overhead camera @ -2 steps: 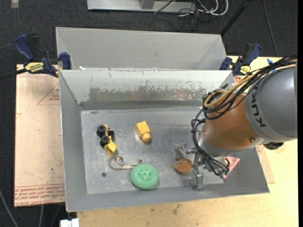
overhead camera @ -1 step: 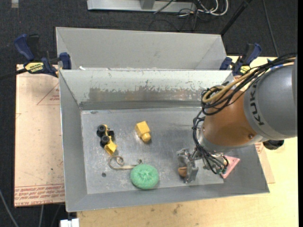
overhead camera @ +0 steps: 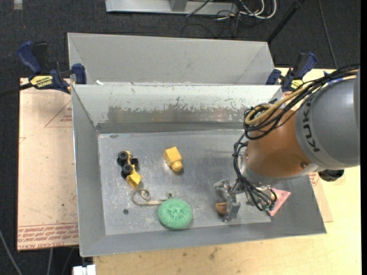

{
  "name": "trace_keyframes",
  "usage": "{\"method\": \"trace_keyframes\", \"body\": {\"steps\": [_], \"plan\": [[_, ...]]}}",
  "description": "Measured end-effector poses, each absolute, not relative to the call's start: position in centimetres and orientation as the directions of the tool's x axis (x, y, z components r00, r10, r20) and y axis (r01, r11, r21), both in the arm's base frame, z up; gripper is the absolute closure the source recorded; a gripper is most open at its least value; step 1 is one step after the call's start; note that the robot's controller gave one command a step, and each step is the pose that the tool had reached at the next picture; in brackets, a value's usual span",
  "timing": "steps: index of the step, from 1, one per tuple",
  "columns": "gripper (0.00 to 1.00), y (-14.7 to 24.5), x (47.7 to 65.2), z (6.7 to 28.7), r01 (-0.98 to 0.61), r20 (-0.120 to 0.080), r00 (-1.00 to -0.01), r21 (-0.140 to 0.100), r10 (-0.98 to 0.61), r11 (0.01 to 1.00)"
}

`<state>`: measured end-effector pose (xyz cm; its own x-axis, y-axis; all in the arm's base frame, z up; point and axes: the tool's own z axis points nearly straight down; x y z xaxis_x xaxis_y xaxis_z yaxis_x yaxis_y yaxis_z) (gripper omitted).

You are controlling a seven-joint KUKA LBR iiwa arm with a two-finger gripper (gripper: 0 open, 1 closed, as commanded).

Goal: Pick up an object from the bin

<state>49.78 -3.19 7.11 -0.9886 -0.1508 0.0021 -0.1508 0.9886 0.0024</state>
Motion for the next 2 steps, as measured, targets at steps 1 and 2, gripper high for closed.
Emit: {"method": "trace_keyframes", "body": {"steps": [1,2], "plan": [[1.0,-3.2,49.7,7.4,-0.151,0.005,-0.989,0.003,-0.151,0.989],[1.0,-3.2,49.6,8.8,-0.151,0.004,-0.989,0.003,-0.151,0.989]]}}
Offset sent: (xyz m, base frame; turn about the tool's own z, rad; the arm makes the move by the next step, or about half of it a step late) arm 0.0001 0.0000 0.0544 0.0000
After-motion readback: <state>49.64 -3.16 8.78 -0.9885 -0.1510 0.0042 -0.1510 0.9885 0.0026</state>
